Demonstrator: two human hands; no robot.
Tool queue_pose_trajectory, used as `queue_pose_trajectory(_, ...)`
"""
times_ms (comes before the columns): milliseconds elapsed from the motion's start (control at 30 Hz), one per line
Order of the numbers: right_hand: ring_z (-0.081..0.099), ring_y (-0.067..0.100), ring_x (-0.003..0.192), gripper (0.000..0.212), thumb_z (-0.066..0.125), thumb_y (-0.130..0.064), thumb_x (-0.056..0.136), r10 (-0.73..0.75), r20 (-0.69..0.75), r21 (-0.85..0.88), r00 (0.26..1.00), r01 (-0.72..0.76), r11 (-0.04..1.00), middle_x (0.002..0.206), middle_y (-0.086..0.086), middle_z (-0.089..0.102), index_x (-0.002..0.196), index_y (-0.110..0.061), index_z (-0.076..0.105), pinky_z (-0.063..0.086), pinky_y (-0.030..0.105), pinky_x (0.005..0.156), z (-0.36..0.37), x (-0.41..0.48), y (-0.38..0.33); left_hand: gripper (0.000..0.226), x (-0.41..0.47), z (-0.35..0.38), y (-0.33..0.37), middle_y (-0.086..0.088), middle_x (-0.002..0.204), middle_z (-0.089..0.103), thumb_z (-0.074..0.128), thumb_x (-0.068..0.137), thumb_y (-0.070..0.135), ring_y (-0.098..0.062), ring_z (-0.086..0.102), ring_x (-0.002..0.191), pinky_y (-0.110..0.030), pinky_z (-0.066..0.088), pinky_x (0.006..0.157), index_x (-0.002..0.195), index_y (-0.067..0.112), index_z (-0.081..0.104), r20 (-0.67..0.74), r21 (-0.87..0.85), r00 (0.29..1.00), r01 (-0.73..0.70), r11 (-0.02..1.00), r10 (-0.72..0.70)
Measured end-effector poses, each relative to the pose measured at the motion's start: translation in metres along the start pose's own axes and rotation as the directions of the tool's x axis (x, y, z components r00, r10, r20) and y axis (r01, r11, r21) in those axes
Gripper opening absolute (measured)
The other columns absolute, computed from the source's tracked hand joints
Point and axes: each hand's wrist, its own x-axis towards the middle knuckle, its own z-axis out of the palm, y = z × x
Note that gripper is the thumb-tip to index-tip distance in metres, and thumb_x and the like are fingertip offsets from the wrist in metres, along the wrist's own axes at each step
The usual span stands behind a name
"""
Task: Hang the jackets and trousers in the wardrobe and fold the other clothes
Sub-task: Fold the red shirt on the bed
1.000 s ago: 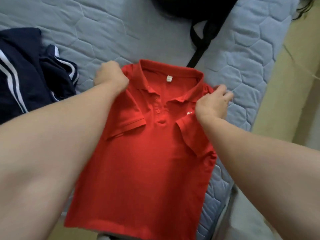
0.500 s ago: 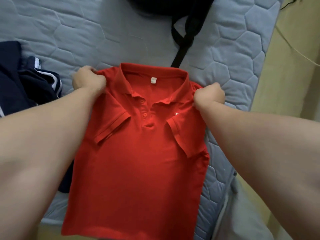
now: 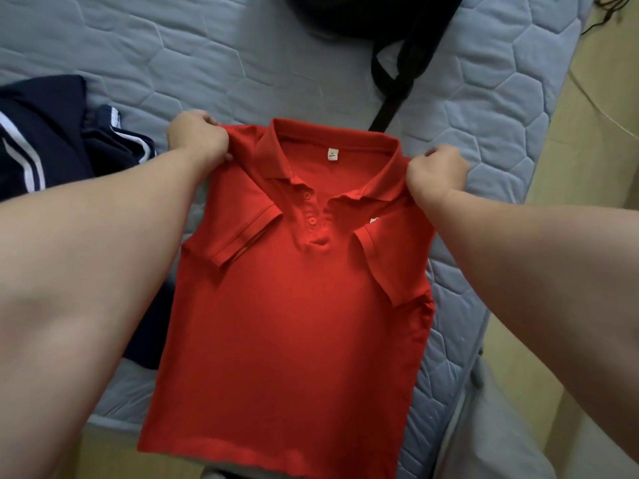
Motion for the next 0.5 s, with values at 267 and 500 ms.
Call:
queue_pose_trajectory(267,0.04,0.035,0.125,0.07,0.061,-0.028,0.069,-0.34,0.387,-0.599,0.857,0.514,0.614,0.133,0.008,0.048,0.136,-0.026,0.04,0.032,0.05,0.105,-0.019,-0.016,0.025,0.055,-0.019,-0.001,-0.013,-0.028,0.125,0.052,0.068,0.074,0.004,-0.045,0.056,0.114,-0.04,0.047,0.099,0.127,0.006,0.052,0.267,0.424,0.928,-0.355,0.833,0.26)
queue_pose_trajectory(500,0.049,0.033,0.111,0.024,0.066,-0.026,0.072,-0.347,0.443,-0.668,0.826,0.563,0.487,0.095,0.004,0.057,0.086,-0.022,0.046,0.034,0.05,0.099,-0.007,-0.014,0.02,0.052,-0.033,0.005,-0.001,-0.025,0.116,0.058,0.082,0.071,0.014,-0.047,0.062,0.109,-0.048,0.054,0.089,0.117,0.007,0.061,0.405,0.684,0.859,-0.512,0.519,0.314)
